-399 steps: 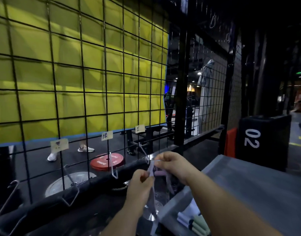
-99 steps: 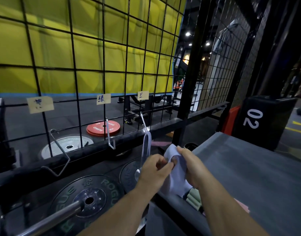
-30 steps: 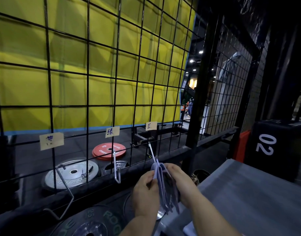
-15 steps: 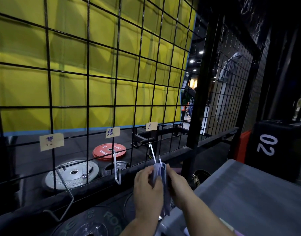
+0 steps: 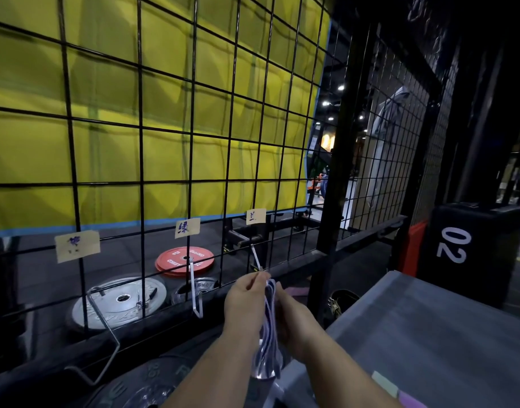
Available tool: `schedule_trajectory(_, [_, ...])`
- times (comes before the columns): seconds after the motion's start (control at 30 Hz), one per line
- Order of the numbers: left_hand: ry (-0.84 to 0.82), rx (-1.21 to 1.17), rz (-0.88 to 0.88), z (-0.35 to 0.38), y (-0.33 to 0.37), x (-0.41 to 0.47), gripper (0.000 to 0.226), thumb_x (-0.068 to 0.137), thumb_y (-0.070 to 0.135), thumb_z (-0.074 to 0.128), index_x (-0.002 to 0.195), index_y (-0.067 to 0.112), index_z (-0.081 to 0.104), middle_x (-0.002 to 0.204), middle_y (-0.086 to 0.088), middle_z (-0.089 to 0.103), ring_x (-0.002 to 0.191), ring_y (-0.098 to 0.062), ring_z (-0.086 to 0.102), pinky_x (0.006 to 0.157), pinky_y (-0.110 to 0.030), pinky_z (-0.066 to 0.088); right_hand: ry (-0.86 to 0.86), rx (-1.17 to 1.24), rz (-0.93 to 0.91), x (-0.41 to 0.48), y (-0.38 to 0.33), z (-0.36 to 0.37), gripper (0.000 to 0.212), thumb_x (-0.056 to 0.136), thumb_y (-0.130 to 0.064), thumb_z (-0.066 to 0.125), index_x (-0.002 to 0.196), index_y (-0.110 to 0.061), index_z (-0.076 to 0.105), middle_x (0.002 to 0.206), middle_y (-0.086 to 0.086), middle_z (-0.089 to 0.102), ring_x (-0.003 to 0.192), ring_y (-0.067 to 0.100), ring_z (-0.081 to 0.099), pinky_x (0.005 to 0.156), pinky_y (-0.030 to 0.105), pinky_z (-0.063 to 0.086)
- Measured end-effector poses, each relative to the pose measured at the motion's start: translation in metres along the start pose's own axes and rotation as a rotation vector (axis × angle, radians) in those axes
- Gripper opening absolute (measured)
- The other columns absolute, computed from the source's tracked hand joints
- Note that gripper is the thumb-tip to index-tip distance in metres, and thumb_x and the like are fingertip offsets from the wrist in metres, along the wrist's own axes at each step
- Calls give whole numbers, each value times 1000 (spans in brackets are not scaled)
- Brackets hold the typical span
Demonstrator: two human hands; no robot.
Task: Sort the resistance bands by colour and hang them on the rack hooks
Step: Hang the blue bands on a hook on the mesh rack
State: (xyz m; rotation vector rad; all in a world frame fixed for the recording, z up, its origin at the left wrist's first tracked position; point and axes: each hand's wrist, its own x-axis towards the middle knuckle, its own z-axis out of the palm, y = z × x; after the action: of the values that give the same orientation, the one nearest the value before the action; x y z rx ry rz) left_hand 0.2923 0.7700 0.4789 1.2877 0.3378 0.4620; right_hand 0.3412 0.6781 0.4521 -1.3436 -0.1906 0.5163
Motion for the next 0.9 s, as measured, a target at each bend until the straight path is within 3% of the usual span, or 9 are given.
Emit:
schedule_trajectory(0.07, [-5, -35, -21, -1, 0, 3, 14, 93, 26, 60, 93, 19, 72, 90, -4, 73, 80, -16, 68, 75, -32, 56, -15, 70, 15, 1, 0, 0, 48, 98, -46, 44, 116, -7, 68, 111, 16, 71, 109, 29, 66, 104, 44, 46])
schedule_trajectory(0.17, [5, -95, -29, -2, 3, -1, 15, 94, 21, 59, 97, 12, 70, 74, 0, 67, 49, 0, 57, 44, -14, 42, -11, 82, 22, 6, -1, 0, 48, 98, -45, 46, 117, -7, 67, 114, 17, 70, 110, 29, 65, 106, 45, 44])
schedule_trajectory(0.27, [-14, -179, -50, -1, 8, -7, 14, 95, 16, 58, 98, 5, 67, 61, 0, 57, 33, 1, 45, 35, -11, 34, -5, 20, 31, 12, -2, -1, 44, 101, -39, 42, 124, -7, 62, 122, 19, 65, 117, 30, 61, 110, 45, 39])
schedule_trajectory(0.33, [-27, -207, -50, -1, 9, -8, 14, 95, 13, 58, 99, 2, 66, 59, 0, 55, 31, 0, 43, 34, -11, 33, 26, -65, -1, 14, -7, -5, 40, 101, -33, 45, 121, -3, 62, 114, 18, 68, 110, 30, 63, 103, 43, 45])
schedule_trajectory(0.4, [-26, -207, -44, -1, 9, -7, 15, 94, 12, 58, 98, 1, 67, 55, 2, 56, 32, 0, 43, 34, -12, 34, 72, -133, -50, 14, -11, -9, 34, 92, -35, 58, 105, -6, 70, 96, 16, 68, 91, 29, 63, 87, 39, 48])
schedule_trajectory(0.53, [-12, -194, -31, -1, 5, -5, 15, 94, 13, 58, 97, 2, 68, 49, 7, 54, 33, 1, 44, 35, -11, 34, 37, -254, -60, 17, -14, -14, 26, 70, -44, 67, 76, -18, 72, 86, 13, 66, 83, 26, 59, 82, 40, 46])
schedule_trajectory(0.63, [-1, -149, -14, -2, 2, -3, 14, 94, 15, 59, 93, 6, 70, 58, 4, 57, 35, 1, 44, 37, -11, 35, 93, -376, -165, 21, -16, -17, 17, 94, -33, 57, 85, -21, 65, 89, 1, 68, 84, 18, 64, 84, 36, 53])
schedule_trajectory(0.77, [11, -90, 4, -2, -4, 1, 15, 93, 22, 61, 87, 17, 74, 75, 2, 63, 47, -1, 49, 46, -15, 37, 170, -538, -264, 27, -23, -21, 19, 97, -33, 54, 85, -22, 63, 94, 4, 68, 89, 19, 64, 91, 39, 53])
schedule_trajectory(0.9, [15, -107, 3, -1, -6, 1, 15, 91, 24, 62, 82, 22, 74, 81, -1, 68, 58, -8, 55, 54, -21, 40, 97, -428, -220, 27, -21, -26, 29, 99, -30, 53, 91, -5, 68, 82, 5, 66, 74, 12, 62, 67, 22, 51])
